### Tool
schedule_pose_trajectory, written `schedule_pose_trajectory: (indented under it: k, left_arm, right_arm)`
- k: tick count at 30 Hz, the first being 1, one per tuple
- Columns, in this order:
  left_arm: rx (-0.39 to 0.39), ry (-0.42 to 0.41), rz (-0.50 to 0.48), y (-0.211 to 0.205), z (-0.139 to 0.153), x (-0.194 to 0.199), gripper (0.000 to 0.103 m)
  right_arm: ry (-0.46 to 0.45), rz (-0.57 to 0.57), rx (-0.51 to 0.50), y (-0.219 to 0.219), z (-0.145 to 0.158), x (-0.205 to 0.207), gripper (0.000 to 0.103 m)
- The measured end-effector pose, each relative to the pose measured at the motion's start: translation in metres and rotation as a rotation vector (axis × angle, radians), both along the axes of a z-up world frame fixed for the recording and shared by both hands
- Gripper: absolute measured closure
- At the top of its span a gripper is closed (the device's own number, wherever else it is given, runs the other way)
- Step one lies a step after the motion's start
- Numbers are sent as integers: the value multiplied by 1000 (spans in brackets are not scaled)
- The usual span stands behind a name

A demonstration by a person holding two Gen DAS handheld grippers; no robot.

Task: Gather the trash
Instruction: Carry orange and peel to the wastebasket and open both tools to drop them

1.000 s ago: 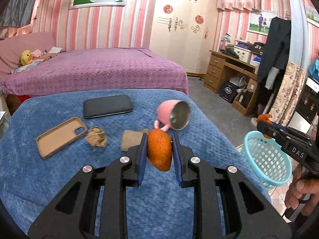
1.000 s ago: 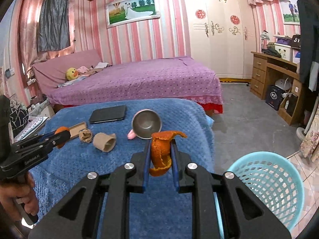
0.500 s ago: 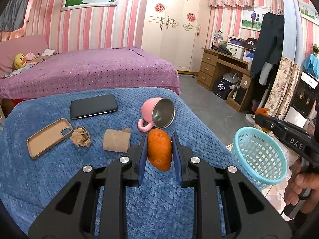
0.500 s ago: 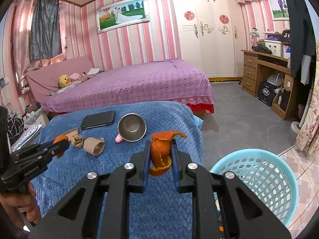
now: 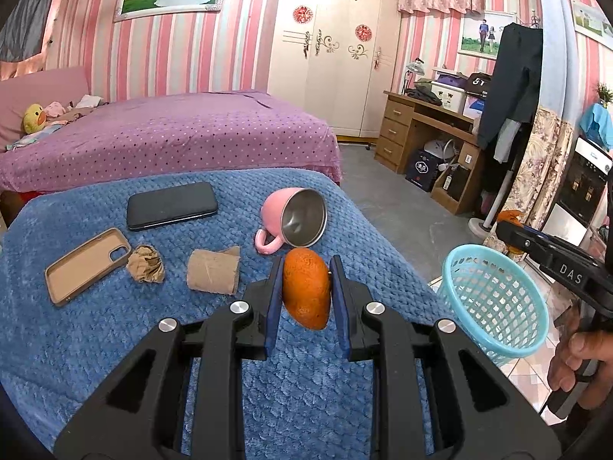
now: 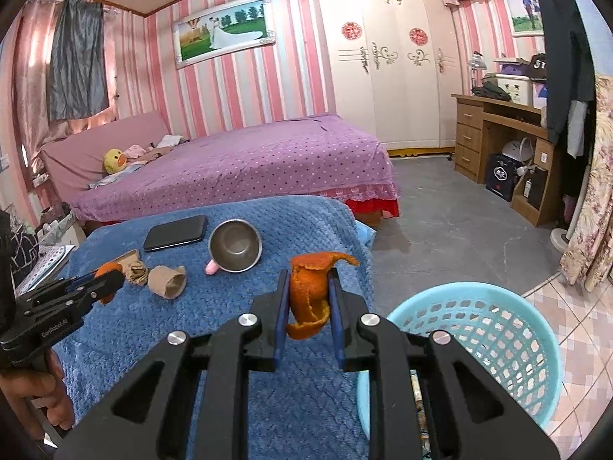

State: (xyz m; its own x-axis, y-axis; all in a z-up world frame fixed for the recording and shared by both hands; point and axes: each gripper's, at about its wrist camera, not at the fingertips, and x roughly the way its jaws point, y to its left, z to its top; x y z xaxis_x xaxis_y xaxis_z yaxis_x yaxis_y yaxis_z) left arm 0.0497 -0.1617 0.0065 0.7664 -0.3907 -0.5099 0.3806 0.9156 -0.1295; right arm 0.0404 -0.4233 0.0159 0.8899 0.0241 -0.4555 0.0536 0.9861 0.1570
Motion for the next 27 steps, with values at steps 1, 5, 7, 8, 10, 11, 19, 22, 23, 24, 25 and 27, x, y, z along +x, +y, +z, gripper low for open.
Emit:
schedule_pose_trajectory:
  k: [1,5,7,8,10,11,19,22,23,24,25,27]
  left_arm:
    - [0,0,0,0,0,0,80]
    - [-3,0,-2,-2,1,0,80]
    - [-4,0,-4,-4,2,-1,80]
    - [-5,0,-5,-5,2,0,80]
    - [-5,0,-7,-8,2,0,80]
    - [-5,1,-9,-9,2,0,80]
    - [-6,4,-30,-23,1,-1,80]
    - [-7,5,-35,-27,0,-2,80]
    - [-7,6,-37,-29,0,-2,80]
    - [-6,7,-39,-31,-1,-2,80]
    - [-5,10,-44,-34,-2,-2,80]
    - [-6,20,-53,-38,-3,-2,80]
  right_arm:
    - [0,-4,-1,-3,0,-1,84]
    - [3,-24,-3,-12,-2,-3,84]
    - [5,-34,-2,-18,-3,-5,84]
    - [7,-41,0,-21,-3,-6,84]
    - [8,-53,3,-25,-4,-7,84]
    - [9,-58,5,-28,-5,-8,84]
    - [5,-73,7,-39,-6,-13,84]
    - [4,-86,12,-45,-7,-15,84]
    - [4,-91,13,-48,-7,-16,84]
    - [4,-94,13,-50,-7,-16,84]
    - [4,-99,14,-52,-8,-17,84]
    - [9,-103,14,-56,-9,-18,84]
